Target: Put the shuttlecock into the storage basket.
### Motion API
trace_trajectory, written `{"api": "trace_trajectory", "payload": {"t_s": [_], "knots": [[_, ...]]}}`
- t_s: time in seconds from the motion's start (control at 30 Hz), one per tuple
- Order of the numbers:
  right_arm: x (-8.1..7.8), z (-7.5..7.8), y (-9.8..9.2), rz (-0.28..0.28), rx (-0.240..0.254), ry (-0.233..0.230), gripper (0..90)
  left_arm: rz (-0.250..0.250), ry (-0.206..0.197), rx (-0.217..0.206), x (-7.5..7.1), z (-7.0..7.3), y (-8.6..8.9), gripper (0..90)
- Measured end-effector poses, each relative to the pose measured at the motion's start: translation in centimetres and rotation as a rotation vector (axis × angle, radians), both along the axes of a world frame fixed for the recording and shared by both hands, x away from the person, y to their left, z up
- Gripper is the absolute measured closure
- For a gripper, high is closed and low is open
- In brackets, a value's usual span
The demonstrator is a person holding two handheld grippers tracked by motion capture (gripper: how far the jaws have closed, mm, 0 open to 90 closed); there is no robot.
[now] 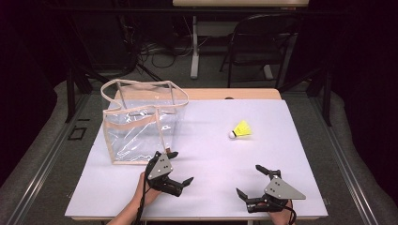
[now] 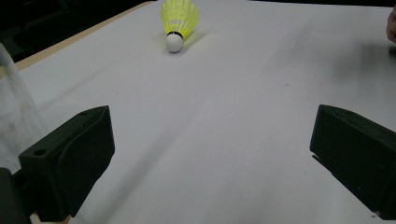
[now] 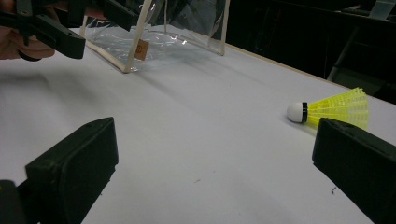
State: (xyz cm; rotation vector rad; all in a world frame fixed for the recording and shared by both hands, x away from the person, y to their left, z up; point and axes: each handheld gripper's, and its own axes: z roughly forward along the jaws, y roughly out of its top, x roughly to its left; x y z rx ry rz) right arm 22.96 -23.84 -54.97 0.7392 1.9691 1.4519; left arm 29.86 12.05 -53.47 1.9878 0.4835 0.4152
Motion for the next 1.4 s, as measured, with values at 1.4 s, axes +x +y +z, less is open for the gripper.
{"api": "trace_trajectory", "payload": {"t_s": [1.4], "knots": [[0.0,0.0,-0.1,-0.012,-0.001,0.001,0.0,-0.028,0.074,0.101,8.1,1.9,-8.2,0.0]]}}
